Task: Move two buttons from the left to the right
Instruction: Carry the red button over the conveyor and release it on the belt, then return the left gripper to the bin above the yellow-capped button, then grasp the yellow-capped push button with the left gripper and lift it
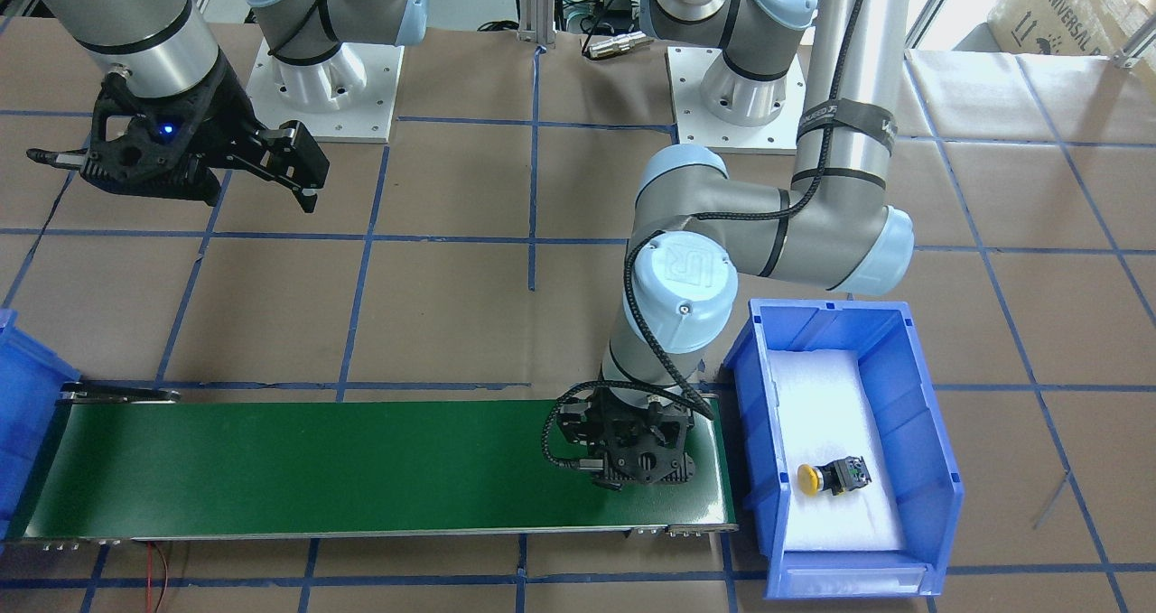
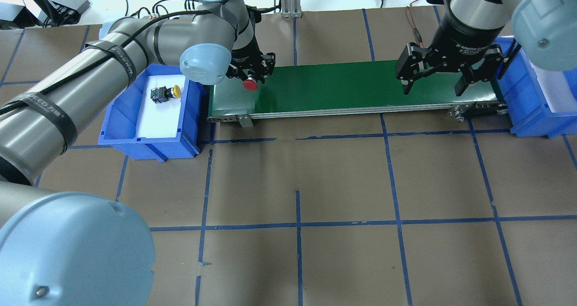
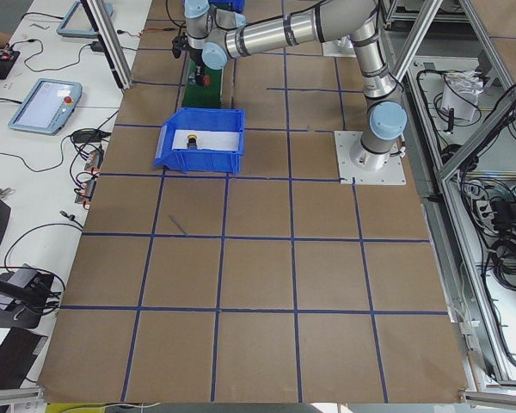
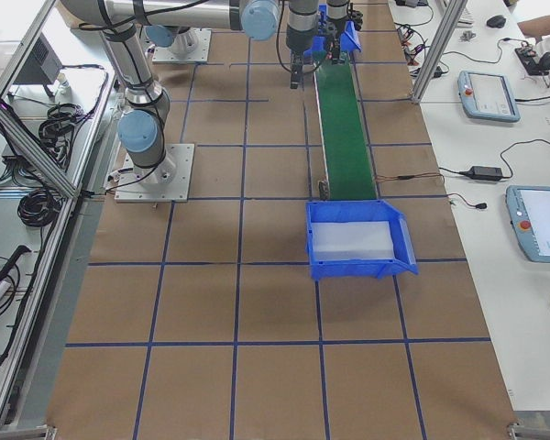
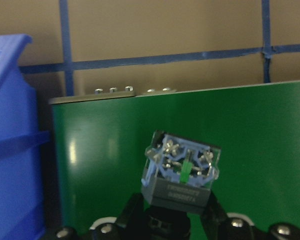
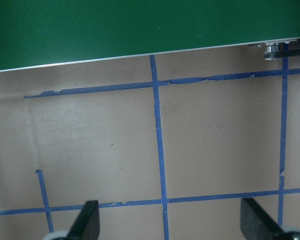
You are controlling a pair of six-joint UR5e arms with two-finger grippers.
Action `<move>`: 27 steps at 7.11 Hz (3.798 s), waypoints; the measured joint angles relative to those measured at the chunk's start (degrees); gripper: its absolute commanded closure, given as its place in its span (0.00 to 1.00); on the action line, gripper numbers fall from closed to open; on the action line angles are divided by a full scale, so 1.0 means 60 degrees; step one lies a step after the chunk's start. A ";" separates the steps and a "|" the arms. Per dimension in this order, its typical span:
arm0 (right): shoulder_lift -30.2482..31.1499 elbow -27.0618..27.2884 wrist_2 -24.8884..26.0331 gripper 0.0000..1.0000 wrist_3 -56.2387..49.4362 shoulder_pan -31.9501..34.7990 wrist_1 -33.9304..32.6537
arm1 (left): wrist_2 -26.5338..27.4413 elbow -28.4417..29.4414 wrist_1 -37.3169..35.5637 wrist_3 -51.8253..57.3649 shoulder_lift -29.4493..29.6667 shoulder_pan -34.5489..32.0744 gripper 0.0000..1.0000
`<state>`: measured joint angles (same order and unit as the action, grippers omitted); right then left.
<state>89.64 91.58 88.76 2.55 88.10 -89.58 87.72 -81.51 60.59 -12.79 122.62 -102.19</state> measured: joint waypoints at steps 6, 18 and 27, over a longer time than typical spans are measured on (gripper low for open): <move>0.0033 0.0060 -0.0119 0.00 0.0029 0.0010 -0.0010 | -0.0002 0.0046 -0.0390 -0.2043 0.0360 -0.0601 0.00; -0.0011 0.0073 -0.0074 0.00 0.0015 -0.0014 0.0111 | 0.0139 0.0557 0.1183 0.8370 -0.0983 0.3340 0.02; -0.0012 0.0080 -0.0101 0.00 0.0015 -0.0019 0.0063 | 0.0084 0.0032 0.1289 1.6346 0.0464 0.3923 0.10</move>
<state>89.56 92.06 88.15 2.64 87.98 -89.20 88.23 -81.32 68.32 85.28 125.41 -78.65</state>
